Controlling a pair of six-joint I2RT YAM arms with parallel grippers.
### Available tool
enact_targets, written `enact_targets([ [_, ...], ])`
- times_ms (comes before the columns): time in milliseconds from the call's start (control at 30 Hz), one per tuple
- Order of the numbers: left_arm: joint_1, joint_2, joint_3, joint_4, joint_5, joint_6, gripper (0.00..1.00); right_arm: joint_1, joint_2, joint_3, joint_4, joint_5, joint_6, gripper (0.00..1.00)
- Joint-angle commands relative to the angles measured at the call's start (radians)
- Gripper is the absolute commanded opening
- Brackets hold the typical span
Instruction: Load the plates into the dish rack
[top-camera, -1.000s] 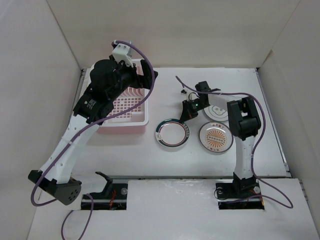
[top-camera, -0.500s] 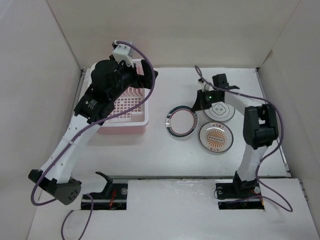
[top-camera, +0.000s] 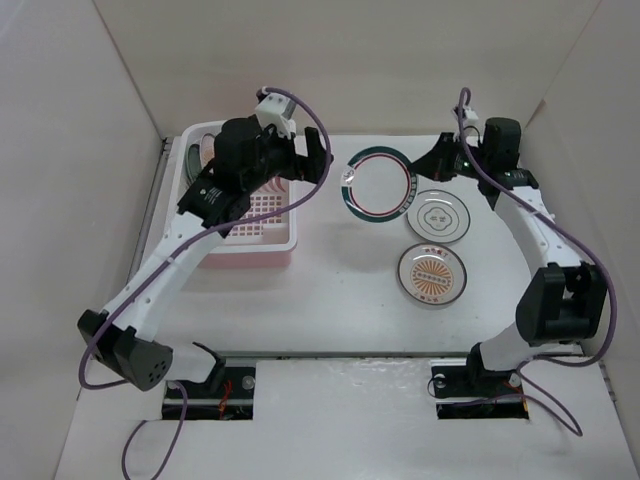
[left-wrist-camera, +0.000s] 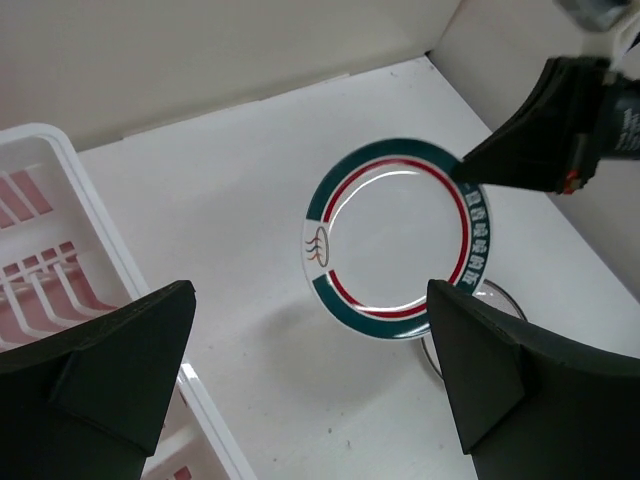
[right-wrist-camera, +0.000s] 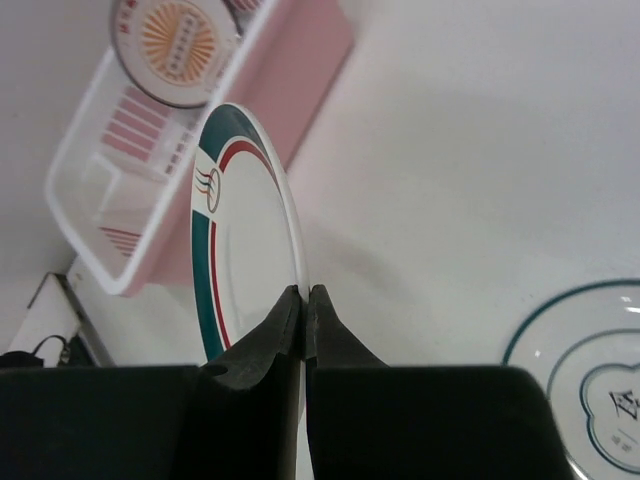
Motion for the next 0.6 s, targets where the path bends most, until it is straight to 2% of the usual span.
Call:
enact_targets([
  [0, -0.005, 0.024, -0.016, 0.074, 0.073, -0.004, 1.0, -0.006, -0.08, 0.014, 0.18, -0.146, 0.099, 0.0],
  [67, -0.005, 0.056, -0.016, 0.074, 0.116, 0.005, 1.0, -0.006, -0.12, -0.012, 0.259, -0.181, 0.135, 0.0],
  [267, -0.023, 0.13, -0.025, 0.073, 0.161, 0.015, 1.0, -0.006, -0.133, -0.001, 0.328, -0.29, 0.164, 0.0],
  [333, -0.034, 0.159, 0.005, 0.05, 0.191, 0.024, 0.97, -0.006, -0.133, -0.015, 0.371, -0.316, 0.207, 0.0],
  [500, -0.034, 0.207, 0.016, 0.05, 0.248, 0.024, 0.85, -0.006, -0.156, -0.038, 0.471, -0.362, 0.262, 0.0],
  [567, -0.034, 0.207, 0.016, 0.076, 0.273, 0.024, 0.69, -0.006, -0.166, -0.038, 0.471, -0.362, 0.262, 0.0],
])
